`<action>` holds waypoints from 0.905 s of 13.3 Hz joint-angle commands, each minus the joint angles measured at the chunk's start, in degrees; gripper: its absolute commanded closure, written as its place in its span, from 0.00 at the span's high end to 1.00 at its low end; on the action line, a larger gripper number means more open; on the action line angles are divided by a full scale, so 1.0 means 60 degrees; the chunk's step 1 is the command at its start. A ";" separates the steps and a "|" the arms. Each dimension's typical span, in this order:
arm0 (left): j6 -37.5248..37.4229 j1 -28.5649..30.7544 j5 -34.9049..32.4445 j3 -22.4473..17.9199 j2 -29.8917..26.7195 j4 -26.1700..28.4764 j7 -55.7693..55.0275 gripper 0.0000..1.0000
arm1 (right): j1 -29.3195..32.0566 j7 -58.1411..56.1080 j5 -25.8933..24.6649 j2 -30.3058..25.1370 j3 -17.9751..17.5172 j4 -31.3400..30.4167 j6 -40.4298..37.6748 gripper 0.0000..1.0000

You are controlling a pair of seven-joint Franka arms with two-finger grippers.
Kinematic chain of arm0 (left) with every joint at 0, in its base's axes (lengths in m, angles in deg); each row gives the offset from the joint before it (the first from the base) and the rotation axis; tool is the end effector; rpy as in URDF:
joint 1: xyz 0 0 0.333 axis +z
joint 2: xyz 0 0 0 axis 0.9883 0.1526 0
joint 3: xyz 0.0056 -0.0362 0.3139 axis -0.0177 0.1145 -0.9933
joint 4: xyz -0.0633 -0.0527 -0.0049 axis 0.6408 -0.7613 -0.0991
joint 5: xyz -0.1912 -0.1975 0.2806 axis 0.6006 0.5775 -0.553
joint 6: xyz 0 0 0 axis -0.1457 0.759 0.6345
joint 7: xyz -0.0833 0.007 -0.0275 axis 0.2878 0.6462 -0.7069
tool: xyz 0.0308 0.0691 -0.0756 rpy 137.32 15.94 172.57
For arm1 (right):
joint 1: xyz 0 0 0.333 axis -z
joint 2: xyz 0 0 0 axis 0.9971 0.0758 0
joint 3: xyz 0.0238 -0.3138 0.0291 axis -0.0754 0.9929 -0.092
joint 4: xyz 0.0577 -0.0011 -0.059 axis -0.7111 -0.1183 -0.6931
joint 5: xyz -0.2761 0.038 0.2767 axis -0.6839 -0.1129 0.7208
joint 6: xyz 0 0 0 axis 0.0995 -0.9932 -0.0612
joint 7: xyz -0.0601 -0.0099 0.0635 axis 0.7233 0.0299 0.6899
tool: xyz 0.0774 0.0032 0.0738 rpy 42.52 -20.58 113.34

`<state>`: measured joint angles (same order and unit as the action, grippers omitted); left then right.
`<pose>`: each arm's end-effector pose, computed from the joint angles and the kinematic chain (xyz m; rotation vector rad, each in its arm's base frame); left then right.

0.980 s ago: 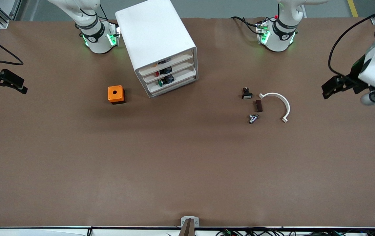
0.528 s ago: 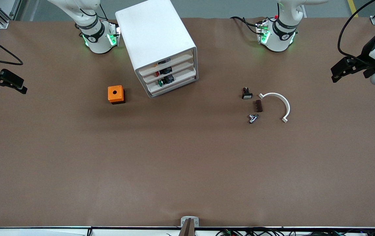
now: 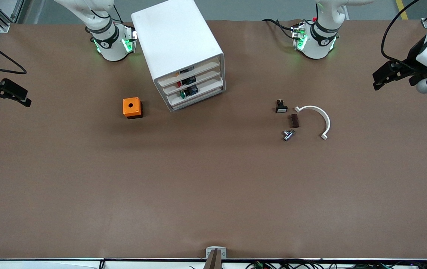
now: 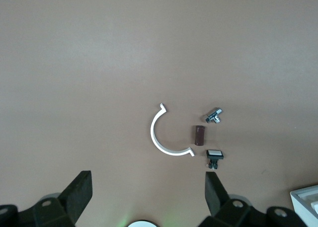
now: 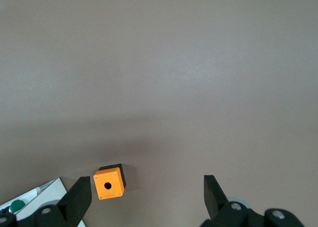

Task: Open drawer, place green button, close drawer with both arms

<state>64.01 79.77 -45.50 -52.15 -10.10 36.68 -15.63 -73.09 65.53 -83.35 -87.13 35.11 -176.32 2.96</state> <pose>0.5211 -0.0713 0.6531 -3.0807 -0.1164 0.0268 0.5453 -0.0294 0.6220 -3.1209 0.0915 -0.0471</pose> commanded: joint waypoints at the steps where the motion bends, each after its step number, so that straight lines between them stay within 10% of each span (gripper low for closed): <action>1: -0.0060 0.0022 0.0147 0.0039 -0.0334 0.0308 0.0239 1.00 | -0.0044 0.0044 -0.0051 -0.0097 0.0020 0.0001 -0.0107 1.00; 12: -0.0207 -0.0109 0.0133 0.0039 0.0105 -0.0293 0.0224 1.00 | -0.0088 0.0088 -0.0081 -0.0111 0.0035 -0.0043 -0.0063 1.00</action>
<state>63.88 79.31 -45.33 -51.91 -10.32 36.72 -15.46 -73.14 65.53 -83.35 -87.13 35.11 -176.36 2.83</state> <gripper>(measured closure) 0.000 0.000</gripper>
